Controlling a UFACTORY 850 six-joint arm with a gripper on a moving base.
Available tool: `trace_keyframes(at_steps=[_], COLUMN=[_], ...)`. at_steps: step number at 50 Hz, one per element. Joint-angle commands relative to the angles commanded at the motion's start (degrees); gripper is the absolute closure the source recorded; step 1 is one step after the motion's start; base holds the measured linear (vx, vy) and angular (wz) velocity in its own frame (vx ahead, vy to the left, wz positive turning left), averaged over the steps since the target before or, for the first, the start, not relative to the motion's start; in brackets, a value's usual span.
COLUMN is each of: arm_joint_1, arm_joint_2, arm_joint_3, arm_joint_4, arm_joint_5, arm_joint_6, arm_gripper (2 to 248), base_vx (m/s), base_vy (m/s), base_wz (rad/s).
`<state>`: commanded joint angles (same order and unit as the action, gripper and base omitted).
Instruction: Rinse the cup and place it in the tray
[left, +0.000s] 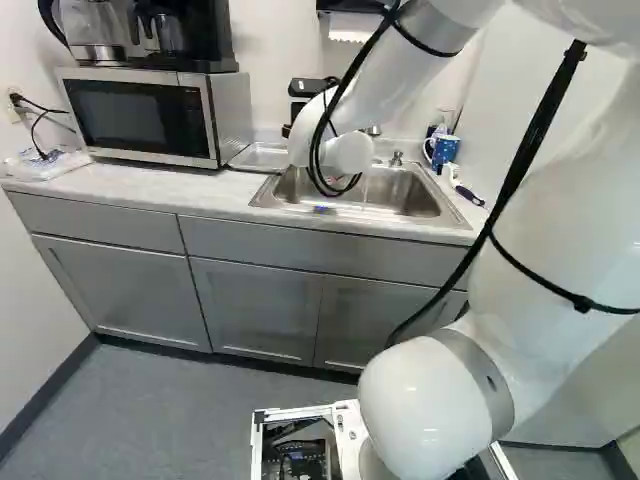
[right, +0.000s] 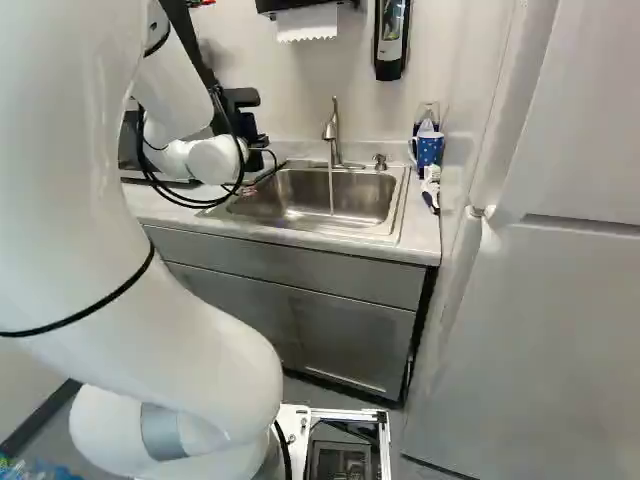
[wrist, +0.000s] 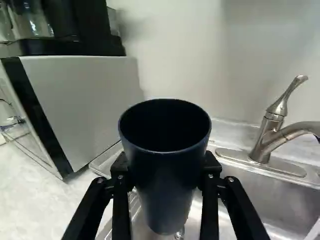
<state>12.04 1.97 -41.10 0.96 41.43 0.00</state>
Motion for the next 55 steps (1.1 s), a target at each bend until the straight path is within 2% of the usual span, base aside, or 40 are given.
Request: trace_keyframes(at_steps=[11, 55], arm_joint_1=[-2.0, -8.9], arm_joint_2=[-0.8, -3.3], arm_joint_3=[-0.6, 2.2], arm_joint_4=[0.0, 0.0], arm_joint_5=[0.0, 0.0], arm_joint_6=[0.0, 0.0], arm_gripper=[126, 126], base_vx=[0.0, 0.0], base_vy=[0.0, 0.0], base_wz=[0.0, 0.0])
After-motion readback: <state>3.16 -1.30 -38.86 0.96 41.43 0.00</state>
